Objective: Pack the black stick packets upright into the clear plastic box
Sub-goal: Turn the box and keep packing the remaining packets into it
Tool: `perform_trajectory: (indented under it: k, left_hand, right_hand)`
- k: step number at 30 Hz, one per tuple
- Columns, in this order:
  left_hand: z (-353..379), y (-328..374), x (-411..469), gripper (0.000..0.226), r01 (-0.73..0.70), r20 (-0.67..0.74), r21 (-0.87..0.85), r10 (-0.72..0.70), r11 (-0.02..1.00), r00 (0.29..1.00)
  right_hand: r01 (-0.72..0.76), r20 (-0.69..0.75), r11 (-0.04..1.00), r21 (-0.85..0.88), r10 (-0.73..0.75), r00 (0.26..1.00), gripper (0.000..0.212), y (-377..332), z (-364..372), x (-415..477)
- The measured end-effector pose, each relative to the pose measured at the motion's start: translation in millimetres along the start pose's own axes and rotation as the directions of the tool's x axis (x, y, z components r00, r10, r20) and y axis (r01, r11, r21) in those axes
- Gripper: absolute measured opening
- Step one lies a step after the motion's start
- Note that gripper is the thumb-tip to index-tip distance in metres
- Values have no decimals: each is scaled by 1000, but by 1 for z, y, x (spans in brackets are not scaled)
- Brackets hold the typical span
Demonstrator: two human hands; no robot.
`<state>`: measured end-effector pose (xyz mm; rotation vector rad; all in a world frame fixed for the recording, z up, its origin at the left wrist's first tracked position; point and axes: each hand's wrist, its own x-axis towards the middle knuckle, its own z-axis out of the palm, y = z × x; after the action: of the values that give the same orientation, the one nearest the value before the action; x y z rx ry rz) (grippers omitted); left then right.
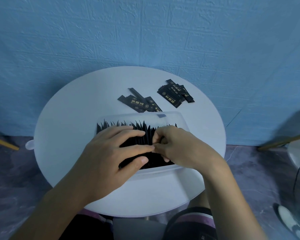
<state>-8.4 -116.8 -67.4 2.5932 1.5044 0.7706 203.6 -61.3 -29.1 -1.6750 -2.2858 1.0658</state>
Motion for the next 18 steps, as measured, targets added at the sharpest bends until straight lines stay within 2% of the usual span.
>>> perform_trajectory:
  k: [3,5,8,10,12,14,18]
  left_hand:
    - [-1,0,0,35,7,13,7,-7,1000,1000]
    - [-2,-1,-1,35,14,13,3,-14,1000,1000]
    - [-3,-2,-2,34,21,12,-4,-21,1000,1000]
    - [-3,-2,-2,34,21,11,-7,-21,1000,1000]
    - [-3,-3,-2,34,23,8,-13,-23,1000,1000]
    - [-3,-3,-2,34,26,2,-20,-26,999,1000]
    - [-3,-2,-2,32,30,-11,-28,-31,999,999]
  right_hand:
    - [28,19,1000,-2,-28,999,13,-2,-8,6]
    - [98,3,992,76,-99,995,14,-5,-19,13]
    - [279,-208,944,176,-241,948,12,-9,-40,41]
    - [332,-306,927,174,-269,913,9,-8,-54,70]
    - [330,-284,930,160,-277,918,6,-5,-65,102]
    - [302,-203,943,138,-271,941,6,-1,-69,132]
    - [239,-32,964,116,-237,971,23,6,-60,170]
